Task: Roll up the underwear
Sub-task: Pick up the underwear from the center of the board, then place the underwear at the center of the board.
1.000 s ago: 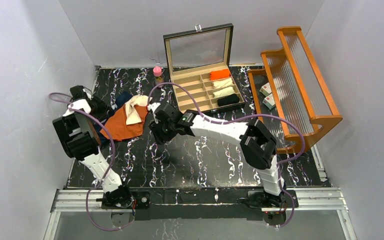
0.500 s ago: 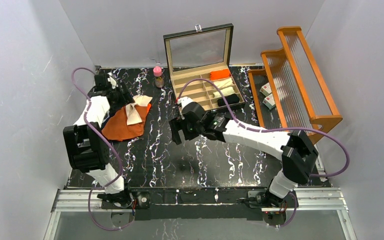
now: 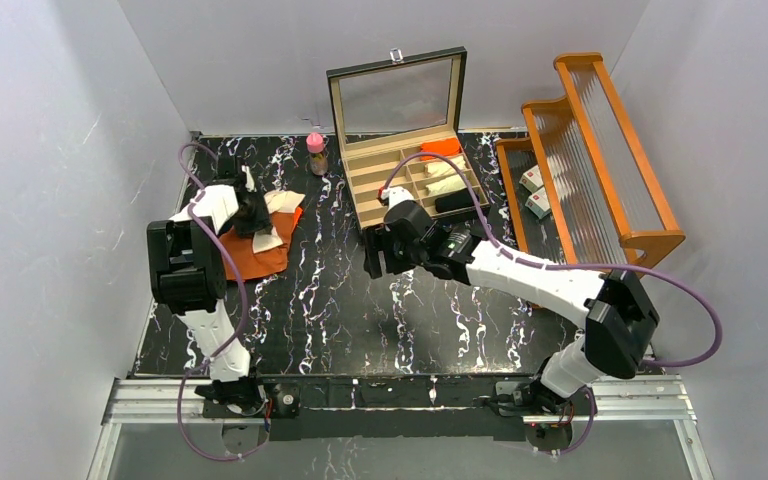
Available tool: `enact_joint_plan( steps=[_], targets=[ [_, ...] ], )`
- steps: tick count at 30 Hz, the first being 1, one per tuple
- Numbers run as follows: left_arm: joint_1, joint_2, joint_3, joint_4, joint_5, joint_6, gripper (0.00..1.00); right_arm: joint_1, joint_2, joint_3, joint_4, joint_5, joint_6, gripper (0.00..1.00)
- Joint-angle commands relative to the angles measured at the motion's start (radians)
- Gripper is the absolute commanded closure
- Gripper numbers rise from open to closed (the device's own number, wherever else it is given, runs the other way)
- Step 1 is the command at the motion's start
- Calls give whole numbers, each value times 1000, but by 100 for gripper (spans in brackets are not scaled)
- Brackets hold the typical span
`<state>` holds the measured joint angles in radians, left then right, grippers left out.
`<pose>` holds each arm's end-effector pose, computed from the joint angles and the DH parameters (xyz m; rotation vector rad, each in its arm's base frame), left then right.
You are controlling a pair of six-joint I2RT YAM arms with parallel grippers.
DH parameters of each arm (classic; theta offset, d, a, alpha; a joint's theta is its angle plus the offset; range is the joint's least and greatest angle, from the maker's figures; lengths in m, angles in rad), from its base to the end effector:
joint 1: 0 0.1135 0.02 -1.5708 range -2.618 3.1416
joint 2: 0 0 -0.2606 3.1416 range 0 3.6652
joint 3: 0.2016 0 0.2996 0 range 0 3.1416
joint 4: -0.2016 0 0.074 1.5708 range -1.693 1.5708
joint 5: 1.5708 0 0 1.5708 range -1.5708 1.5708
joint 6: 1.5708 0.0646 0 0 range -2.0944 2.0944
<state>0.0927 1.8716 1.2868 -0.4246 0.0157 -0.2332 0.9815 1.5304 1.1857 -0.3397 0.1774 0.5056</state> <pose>0.4470 0.0405 0.1331 -0.4130 2.5485 -0.0725 0.2388 0.3367 0.2442 -0.4497 2.2681 0.5911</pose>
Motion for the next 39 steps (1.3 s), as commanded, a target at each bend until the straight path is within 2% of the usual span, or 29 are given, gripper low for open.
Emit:
enact_joint_plan(
  steps=[1,3,5,9,14,17,20,24,27,30,32,34,37,39],
  targets=[
    [-11,-36,97,-77,-31,42,74,-11,-60,-5,6,54,33,20],
    [-11,-53,144,-100,-29,48,92,-14,-74,-11,-3,68,42,21],
    [-11,-77,211,-144,-34,53,100,-19,-90,-15,-8,78,46,22],
    [-11,-151,370,-234,6,47,100,-25,-134,-27,-13,113,49,23],
    [-15,-260,505,-324,252,-49,100,-41,-187,-39,-22,164,58,23],
    [-77,-355,460,-321,409,-111,100,-44,-231,-46,-18,185,68,23],
    [-204,-467,347,-307,425,-180,100,-45,-283,-47,-9,177,83,20],
    [-389,-645,111,-224,411,-286,100,-46,-373,-76,-19,178,134,18],
    [-485,-742,48,-213,450,-326,100,-46,-468,-137,-23,188,169,18],
    [-588,-785,41,-181,484,-349,100,-47,-580,-224,-16,208,148,17],
    [-644,-799,33,-156,475,-357,100,-47,-665,-278,21,138,48,10],
    [-693,-801,-3,-97,482,-377,100,-46,-750,-311,19,119,20,6],
    [-794,-770,-67,52,505,-448,100,-46,-870,-352,-15,115,-4,6],
    [-875,-754,-123,109,485,-438,100,-47,-917,-393,-42,78,-19,6]
  ],
)
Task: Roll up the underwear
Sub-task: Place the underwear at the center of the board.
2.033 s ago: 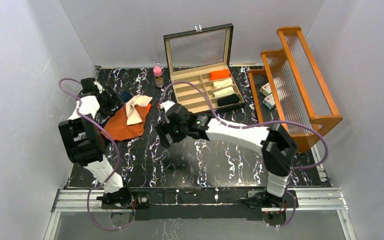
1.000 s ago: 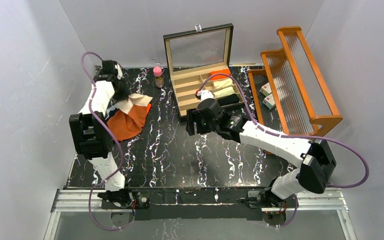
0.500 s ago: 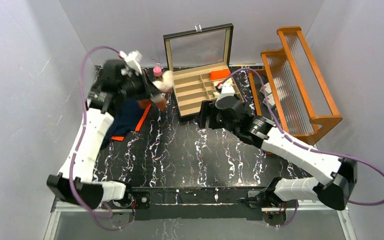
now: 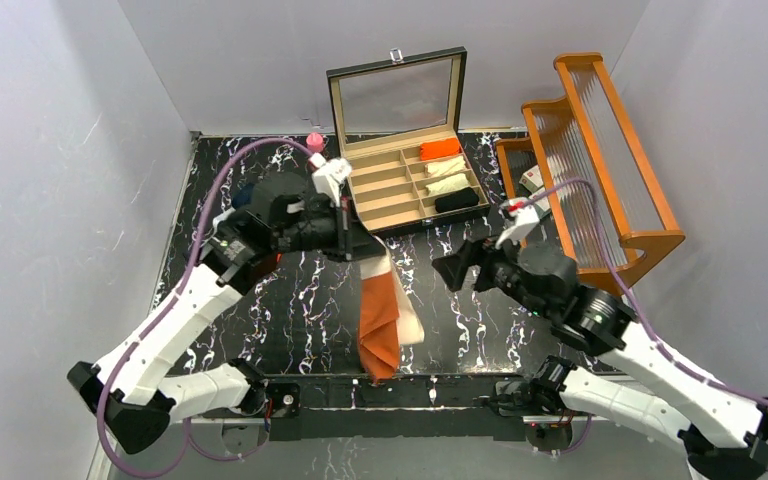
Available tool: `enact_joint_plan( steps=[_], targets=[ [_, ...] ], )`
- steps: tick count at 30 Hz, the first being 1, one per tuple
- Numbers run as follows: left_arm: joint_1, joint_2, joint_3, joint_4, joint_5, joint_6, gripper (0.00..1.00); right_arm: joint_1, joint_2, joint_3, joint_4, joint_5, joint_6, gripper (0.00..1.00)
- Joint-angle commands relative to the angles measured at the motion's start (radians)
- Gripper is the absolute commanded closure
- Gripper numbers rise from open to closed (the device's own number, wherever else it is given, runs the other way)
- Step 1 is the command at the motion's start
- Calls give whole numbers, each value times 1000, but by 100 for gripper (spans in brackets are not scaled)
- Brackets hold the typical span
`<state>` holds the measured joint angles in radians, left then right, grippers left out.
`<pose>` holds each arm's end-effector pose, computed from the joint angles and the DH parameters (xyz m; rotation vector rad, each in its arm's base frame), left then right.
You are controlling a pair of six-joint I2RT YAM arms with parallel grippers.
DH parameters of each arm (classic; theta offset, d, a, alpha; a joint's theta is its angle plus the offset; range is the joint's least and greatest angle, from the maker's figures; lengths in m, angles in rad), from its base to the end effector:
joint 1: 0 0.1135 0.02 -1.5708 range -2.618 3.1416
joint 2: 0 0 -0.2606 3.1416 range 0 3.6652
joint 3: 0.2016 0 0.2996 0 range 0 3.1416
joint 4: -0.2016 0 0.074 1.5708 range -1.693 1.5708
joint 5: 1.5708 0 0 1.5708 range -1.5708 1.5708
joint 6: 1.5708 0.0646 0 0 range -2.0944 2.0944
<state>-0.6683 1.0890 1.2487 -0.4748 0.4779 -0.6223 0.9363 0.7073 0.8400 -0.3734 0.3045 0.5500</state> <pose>0.2205 -0.2119 0.4096 0.4087 2.0370 -1.2913 0.1559 0.1791 0.3488 -0.1371 1.8652 0.7755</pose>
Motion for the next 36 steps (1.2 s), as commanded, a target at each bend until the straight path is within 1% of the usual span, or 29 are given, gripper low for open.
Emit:
enact_joint_plan(
  steps=[1,2,3,6,8,9,11,13,16,18,22,25,27,28,30,32,36],
  targets=[
    [-124,23,-108,139,-42,-43,100,-1,-102,-72,-31,-74,-60,7],
    [-124,9,-139,115,-116,-39,100,-1,-99,-98,-52,-83,-42,7],
    [-123,-13,-175,54,-256,-38,100,-1,-83,-134,-71,-102,-12,7],
    [-120,-72,-271,-43,-518,-73,100,-1,-27,-198,-45,-234,77,8],
    [-104,-83,-311,-102,-631,-78,100,-1,11,-240,22,-321,117,10],
    [-94,-87,-323,-128,-676,-78,100,-2,36,-266,73,-361,125,12],
    [-72,-109,-354,-153,-744,-65,100,-1,111,-282,118,-409,143,14],
    [-53,-132,-381,-149,-733,-27,100,-1,201,-277,136,-425,152,15],
    [-38,-150,-404,-149,-648,14,100,-1,331,-251,173,-392,155,19],
    [-37,-153,-414,-157,-589,29,100,-1,399,-229,231,-370,147,23],
    [-37,-189,-434,-179,-483,47,100,-2,550,-159,316,-375,108,25],
    [-37,-214,-427,-246,-488,32,100,-1,664,-65,313,-402,69,25],
    [-37,-214,-419,-309,-546,-2,100,-1,725,-20,340,-425,36,28],
    [-37,-214,-422,-330,-576,-27,100,-1,761,10,337,-432,15,30],
    [-37,-212,-444,-337,-602,-63,100,1,856,108,265,-417,-24,35],
    [-37,-200,-457,-335,-614,-81,100,16,941,200,191,-389,-53,36],
    [-37,-171,-460,-327,-619,-89,100,38,1059,281,132,-341,-63,39]
  ],
)
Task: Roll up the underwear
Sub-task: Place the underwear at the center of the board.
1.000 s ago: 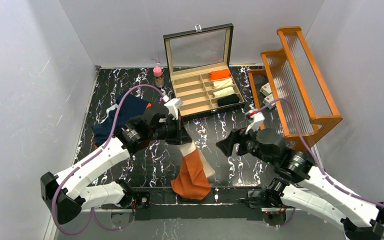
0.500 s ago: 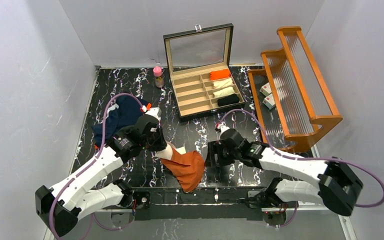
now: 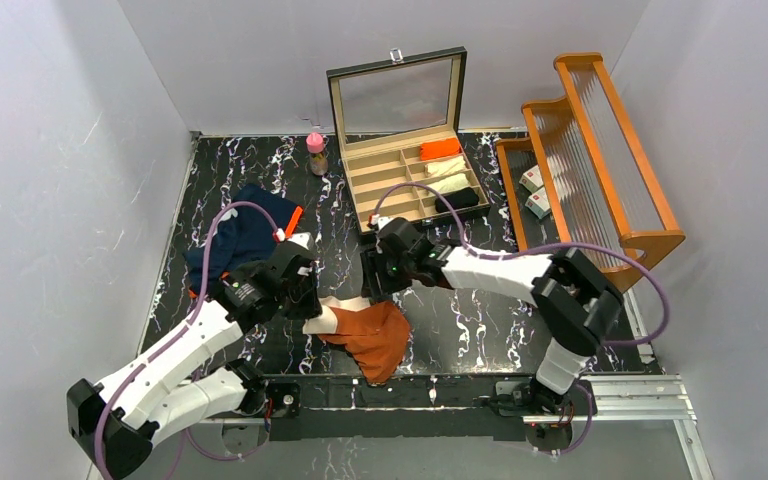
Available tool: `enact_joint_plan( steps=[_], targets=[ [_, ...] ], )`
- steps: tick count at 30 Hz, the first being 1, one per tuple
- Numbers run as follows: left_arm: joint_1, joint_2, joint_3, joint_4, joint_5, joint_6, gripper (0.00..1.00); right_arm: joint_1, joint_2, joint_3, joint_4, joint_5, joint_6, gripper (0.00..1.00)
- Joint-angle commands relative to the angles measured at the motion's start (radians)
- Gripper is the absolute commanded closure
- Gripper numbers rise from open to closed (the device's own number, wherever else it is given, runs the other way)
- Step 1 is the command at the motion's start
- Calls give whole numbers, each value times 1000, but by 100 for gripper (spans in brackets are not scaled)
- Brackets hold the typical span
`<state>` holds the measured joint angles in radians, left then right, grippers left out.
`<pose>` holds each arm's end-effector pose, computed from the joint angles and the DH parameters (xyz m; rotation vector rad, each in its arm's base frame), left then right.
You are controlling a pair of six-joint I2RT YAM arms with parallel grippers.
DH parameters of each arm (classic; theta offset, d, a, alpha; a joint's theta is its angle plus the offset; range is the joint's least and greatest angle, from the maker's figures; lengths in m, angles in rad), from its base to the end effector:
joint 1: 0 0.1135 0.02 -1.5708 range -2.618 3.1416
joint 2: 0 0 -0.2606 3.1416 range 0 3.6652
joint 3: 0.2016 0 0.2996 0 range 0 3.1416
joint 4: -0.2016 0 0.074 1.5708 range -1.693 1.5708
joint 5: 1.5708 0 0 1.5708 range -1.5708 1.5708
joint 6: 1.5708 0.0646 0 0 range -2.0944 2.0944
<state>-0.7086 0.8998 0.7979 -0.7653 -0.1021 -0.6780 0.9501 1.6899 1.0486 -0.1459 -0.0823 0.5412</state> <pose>0.1907 -0.1548 0.2420 -0.0086 2.4949 -0.4871 0.2398 0.3445 0.1467 -0.5510 2.4475 0.7790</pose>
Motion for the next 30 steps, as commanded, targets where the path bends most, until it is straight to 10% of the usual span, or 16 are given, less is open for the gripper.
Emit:
enact_joint_plan(
  steps=[1,18,27,30],
  targets=[
    [3,22,-8,-33,-41,-34,100,32,99,89,-108,63,-56,39],
    [3,1,-57,-46,-55,-49,100,153,333,253,-303,364,6,53],
    [3,19,-35,-49,-39,-35,100,170,338,382,-351,456,-73,98],
    [4,12,1,-49,-37,-24,100,169,226,382,-342,476,-91,99]
  ],
)
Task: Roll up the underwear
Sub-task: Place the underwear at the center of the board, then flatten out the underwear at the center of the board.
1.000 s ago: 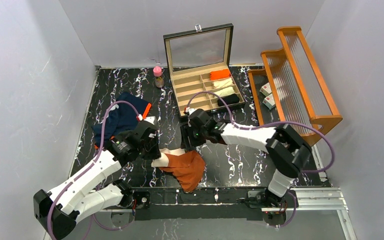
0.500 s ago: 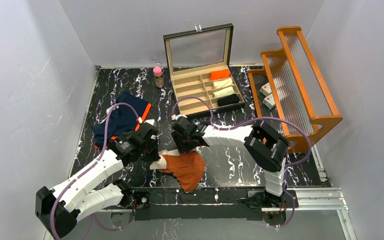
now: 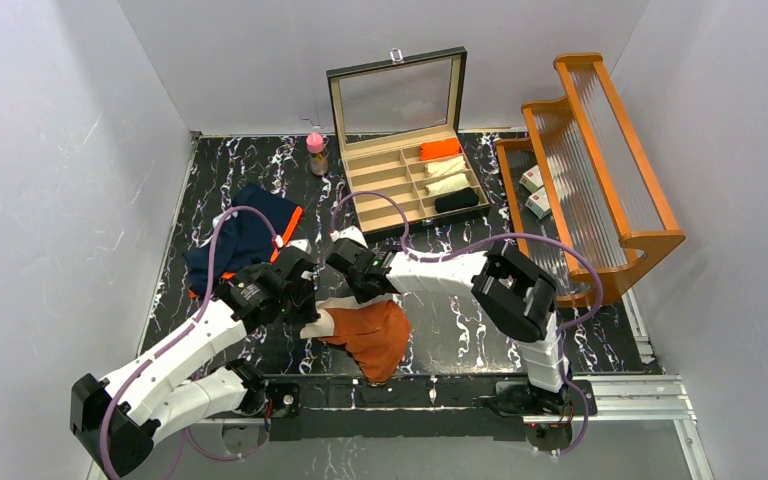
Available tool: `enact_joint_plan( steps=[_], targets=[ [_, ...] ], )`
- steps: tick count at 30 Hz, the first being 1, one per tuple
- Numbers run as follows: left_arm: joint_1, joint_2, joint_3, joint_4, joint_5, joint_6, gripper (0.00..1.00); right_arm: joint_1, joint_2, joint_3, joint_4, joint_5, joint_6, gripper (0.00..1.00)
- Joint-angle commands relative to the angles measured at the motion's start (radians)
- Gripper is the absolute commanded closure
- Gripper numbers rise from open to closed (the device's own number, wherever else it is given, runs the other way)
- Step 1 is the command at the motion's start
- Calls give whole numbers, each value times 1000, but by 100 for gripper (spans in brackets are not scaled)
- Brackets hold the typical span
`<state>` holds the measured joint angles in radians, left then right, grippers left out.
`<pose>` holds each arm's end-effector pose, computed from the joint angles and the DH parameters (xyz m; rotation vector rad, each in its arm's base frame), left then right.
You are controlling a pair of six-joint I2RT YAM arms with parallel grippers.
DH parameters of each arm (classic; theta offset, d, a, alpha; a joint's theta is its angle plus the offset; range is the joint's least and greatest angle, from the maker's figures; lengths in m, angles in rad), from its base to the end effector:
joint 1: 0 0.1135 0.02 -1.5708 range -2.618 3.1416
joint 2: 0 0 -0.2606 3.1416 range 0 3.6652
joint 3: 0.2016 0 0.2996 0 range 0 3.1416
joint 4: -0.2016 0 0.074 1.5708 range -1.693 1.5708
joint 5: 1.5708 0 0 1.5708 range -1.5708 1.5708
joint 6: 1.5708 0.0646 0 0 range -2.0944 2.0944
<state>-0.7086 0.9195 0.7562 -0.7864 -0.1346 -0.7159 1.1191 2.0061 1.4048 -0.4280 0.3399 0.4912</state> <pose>0.1892 -0.1507 0.2200 -0.0646 2.5566 -0.4058 0.2269 0.4183 0.1176 -0.6642 2.4346 0.2046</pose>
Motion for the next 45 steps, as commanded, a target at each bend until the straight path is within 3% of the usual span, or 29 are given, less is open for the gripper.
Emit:
enact_joint_plan(
  steps=[1,6,11,16,19,23,27,30,32,35,37,42,44,45],
  targets=[
    [4,-14,59,-29,-5,20,100,1,-134,18,-59,67,-44,99],
    [3,-50,180,-93,-22,69,100,0,-404,-56,-82,161,-30,99],
    [3,-100,322,-189,32,149,100,1,-752,-182,-102,111,18,99],
    [2,-104,467,-275,209,213,100,1,-1117,-325,1,-163,44,99],
    [2,-103,544,-291,248,226,100,1,-1206,-307,-52,-310,55,99],
    [3,-52,604,-336,196,243,100,0,-1180,-272,-201,-333,47,99],
    [2,65,547,-323,233,275,100,1,-1128,-287,-284,-82,96,99],
    [2,193,462,-261,149,305,100,-23,-1049,-382,-243,76,91,99],
    [4,298,442,-228,81,338,100,-125,-957,-419,-197,29,54,99],
    [8,480,465,-178,-2,400,100,-398,-823,-460,-84,-195,6,99],
    [13,605,508,-164,-44,443,100,-494,-757,-475,-16,-238,-9,99],
    [37,857,652,-183,-149,554,100,-537,-586,-417,36,-191,-71,99],
    [41,932,715,-194,-188,594,96,-539,-523,-378,23,-149,-96,99],
    [44,963,743,-185,-219,609,89,-540,-496,-358,20,-119,-104,99]
  ],
)
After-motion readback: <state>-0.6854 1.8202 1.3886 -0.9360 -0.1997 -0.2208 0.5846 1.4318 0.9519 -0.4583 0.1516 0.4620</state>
